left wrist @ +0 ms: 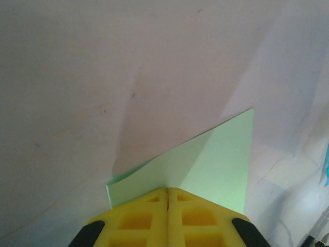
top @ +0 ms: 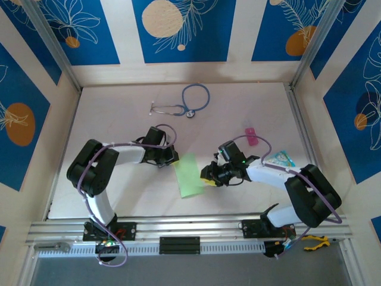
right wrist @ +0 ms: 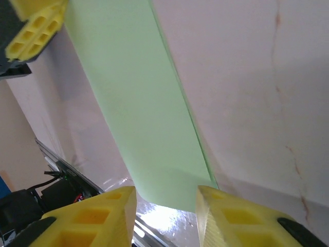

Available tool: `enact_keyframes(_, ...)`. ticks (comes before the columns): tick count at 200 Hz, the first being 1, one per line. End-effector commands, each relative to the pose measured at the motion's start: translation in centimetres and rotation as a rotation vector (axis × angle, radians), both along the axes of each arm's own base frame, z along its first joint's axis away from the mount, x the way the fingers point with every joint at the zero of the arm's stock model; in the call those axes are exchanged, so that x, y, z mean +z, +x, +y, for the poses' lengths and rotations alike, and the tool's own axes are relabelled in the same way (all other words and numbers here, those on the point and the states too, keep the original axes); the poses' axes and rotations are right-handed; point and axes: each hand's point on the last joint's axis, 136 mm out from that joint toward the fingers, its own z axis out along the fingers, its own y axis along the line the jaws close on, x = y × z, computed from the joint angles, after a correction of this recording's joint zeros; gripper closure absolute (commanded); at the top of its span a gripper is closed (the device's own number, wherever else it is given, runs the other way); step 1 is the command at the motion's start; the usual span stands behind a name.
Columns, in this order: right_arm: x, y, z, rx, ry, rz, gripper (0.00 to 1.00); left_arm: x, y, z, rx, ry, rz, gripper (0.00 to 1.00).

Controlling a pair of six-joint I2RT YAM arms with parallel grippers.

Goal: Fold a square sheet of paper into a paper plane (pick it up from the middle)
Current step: Fold the triangle a second time at the center of the table.

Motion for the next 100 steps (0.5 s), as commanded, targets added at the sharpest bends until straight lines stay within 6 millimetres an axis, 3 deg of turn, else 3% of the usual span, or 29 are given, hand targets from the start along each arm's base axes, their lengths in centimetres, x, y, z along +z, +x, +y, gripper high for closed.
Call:
enact_keyframes(1,-0.5,-1.1,0.1,0.005,0.019,0.050,0.60,-2.0,-1.2,0.7,0.004,0.029,0.034,0.93)
enact_keyframes(69,-1.1,-1.3,0.9,0.024,0.053,0.092,0.57,-2.2,-1.5,0.4,-0.006,0.008,0.037,0.93)
enact_keyframes(100,-0.5,-1.0,1.8,0.049,0.111,0.072,0.57,-2.1,-1.4,0.1,-0.014,-0.006,0.033,0.92)
